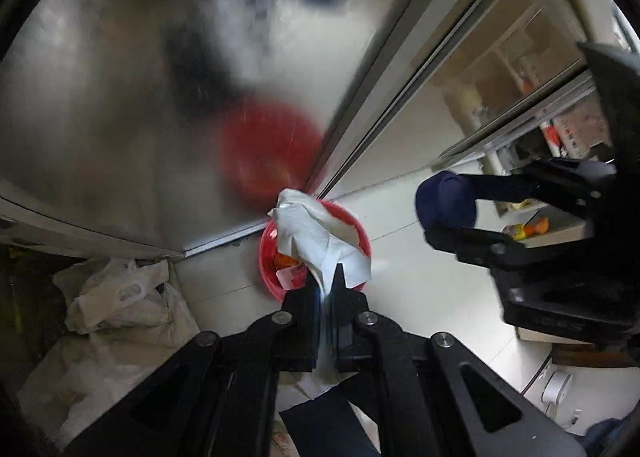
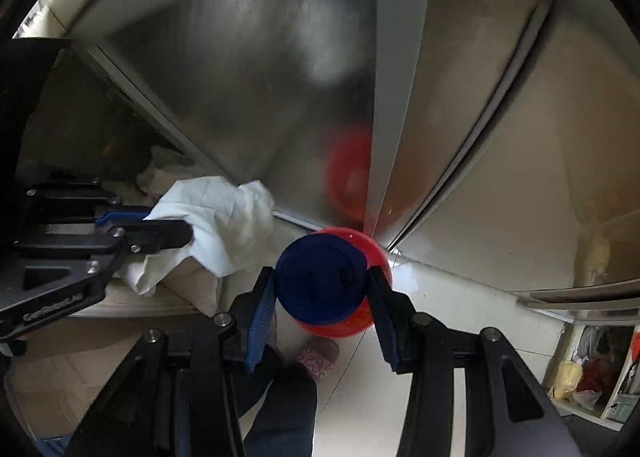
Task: Collect trash
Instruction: 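Carry the glove and blue lid down to the red bucket, then open the left tool to drop the glove into the bucket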
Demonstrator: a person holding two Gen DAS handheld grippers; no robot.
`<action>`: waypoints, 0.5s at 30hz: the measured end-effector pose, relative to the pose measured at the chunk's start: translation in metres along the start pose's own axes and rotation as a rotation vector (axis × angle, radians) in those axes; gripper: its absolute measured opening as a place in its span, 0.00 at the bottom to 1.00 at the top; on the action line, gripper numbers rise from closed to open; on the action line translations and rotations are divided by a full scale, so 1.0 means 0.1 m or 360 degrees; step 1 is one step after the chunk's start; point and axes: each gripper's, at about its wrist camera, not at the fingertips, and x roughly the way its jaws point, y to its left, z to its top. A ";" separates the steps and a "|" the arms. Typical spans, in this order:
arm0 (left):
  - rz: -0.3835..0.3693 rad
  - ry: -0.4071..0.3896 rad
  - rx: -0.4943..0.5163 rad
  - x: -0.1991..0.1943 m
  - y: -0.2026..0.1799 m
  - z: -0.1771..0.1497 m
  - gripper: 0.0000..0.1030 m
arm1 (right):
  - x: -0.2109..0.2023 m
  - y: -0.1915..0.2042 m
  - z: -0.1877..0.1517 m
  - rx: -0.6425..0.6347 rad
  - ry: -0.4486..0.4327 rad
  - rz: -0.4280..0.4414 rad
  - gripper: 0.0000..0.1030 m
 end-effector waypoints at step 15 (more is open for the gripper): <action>-0.0061 0.0042 0.0144 0.58 -0.22 0.12 0.55 | 0.26 -0.23 -0.28 0.0231 0.0058 -0.0023 0.42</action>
